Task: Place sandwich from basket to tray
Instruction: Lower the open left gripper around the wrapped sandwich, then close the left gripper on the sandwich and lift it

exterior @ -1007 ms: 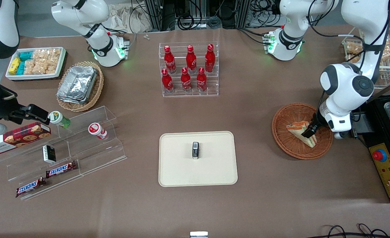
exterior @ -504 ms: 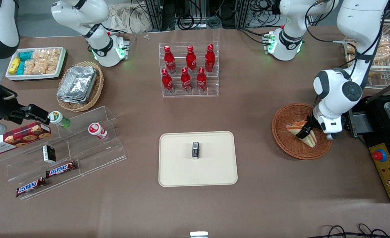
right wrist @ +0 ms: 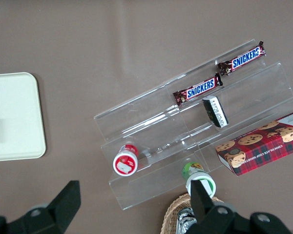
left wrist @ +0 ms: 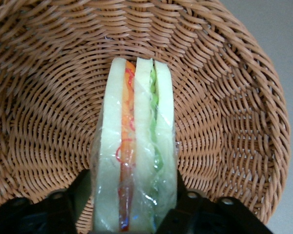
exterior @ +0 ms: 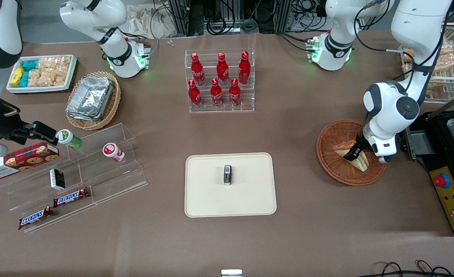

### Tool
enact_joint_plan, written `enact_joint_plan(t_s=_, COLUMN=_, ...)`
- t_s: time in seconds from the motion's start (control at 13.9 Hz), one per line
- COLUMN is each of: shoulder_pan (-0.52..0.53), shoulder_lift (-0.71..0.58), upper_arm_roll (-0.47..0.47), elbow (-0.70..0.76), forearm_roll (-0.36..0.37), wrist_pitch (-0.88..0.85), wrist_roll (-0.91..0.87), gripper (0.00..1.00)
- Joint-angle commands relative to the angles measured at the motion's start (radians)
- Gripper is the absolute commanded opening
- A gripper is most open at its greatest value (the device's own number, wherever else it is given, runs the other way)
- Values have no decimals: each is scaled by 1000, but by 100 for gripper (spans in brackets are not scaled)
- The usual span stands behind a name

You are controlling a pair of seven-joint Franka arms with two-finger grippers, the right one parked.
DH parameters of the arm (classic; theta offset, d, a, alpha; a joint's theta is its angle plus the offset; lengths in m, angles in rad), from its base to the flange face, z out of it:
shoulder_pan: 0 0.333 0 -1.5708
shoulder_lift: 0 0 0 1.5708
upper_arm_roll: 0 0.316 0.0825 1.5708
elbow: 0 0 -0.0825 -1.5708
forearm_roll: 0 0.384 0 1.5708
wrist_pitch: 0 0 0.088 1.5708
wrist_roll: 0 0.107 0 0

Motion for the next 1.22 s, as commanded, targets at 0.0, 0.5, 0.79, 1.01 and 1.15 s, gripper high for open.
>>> enact_joint_plan(t_s=0.0, shoulder_pan=-10, shoulder_lift=18, upper_arm_roll=-3, elbow=-17, forearm_roll=6, wrist_pitch=84, wrist_roll=-67, gripper=10)
enact_joint_plan(t_s=0.5, shoulder_pan=-33, shoulder_lift=42, upper_arm_roll=-10, elbow=86, forearm_roll=53, wrist_pitch=78, wrist_roll=-44, gripper=18)
enact_joint_plan(t_s=0.79, shoulder_pan=-29, shoulder_lift=-34, upper_arm_roll=-7, elbow=115, forearm_roll=58, wrist_pitch=35, wrist_roll=-47, gripper=14)
enact_joint_plan(t_s=1.01, shoulder_pan=-27, shoulder_lift=-51, upper_arm_roll=-6, elbow=329, forearm_roll=62, wrist_pitch=-352, wrist_roll=-44, gripper=15)
enact_joint_plan(t_s=1.15, shoulder_pan=-26, shoulder_lift=-25, upper_arm_roll=-7, elbow=557, forearm_roll=100, wrist_pitch=-725, wrist_roll=-23, gripper=15)
